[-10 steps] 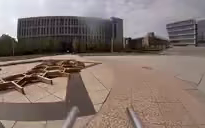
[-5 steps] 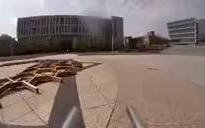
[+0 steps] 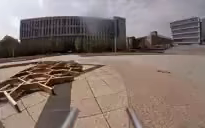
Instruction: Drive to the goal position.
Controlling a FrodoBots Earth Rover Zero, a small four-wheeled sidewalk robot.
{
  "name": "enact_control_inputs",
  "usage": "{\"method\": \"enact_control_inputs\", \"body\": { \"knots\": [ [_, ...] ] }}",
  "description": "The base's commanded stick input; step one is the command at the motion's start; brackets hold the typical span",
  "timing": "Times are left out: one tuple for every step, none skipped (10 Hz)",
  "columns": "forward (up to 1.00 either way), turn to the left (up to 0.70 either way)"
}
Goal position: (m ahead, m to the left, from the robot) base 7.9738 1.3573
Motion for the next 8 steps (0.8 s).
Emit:
{"method": "enact_control_inputs", "body": {
  "knots": [
    [1.0,0.02],
    [1.0,-0.21],
    [1.0,-0.38],
    [1.0,-0.38],
    [1.0,-0.38],
    [1.0,-0.38],
    [1.0,-0.38],
    [1.0,-0.38]
  ]
}}
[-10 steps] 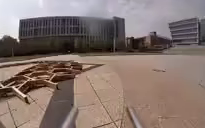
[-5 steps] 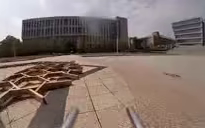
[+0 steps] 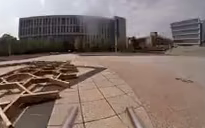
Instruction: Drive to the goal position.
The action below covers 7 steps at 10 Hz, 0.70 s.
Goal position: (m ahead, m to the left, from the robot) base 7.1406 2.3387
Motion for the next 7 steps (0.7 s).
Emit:
{"method": "enact_control_inputs", "body": {
  "knots": [
    [1.0,-0.38],
    [1.0,-0.38],
    [1.0,-0.38],
    [1.0,-0.1],
    [1.0,-0.01],
    [1.0,0.02],
    [1.0,0.02]
  ]
}}
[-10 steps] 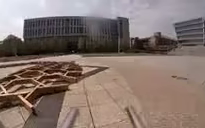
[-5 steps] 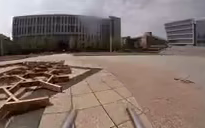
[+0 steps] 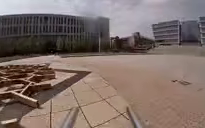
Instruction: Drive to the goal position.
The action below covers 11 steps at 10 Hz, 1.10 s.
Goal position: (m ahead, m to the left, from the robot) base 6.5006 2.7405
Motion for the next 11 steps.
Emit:
{"method": "enact_control_inputs", "body": {
  "knots": [
    [1.0,0.02],
    [1.0,0.02],
    [1.0,0.02],
    [1.0,0.02],
    [1.0,0.02],
    [1.0,0.02],
    [1.0,0.02],
    [1.0,0.02],
    [1.0,0.02],
    [1.0,0.02],
    [1.0,0.02]
  ]
}}
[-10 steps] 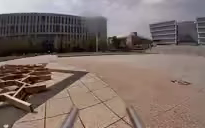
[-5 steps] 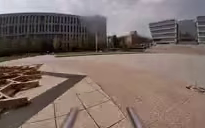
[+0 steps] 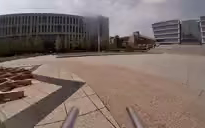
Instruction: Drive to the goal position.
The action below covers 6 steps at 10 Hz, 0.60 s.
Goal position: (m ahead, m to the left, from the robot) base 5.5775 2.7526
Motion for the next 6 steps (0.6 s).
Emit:
{"method": "enact_control_inputs", "body": {
  "knots": [
    [1.0,0.02],
    [1.0,0.02],
    [1.0,0.02],
    [1.0,0.02],
    [1.0,0.02],
    [1.0,0.02]
  ]
}}
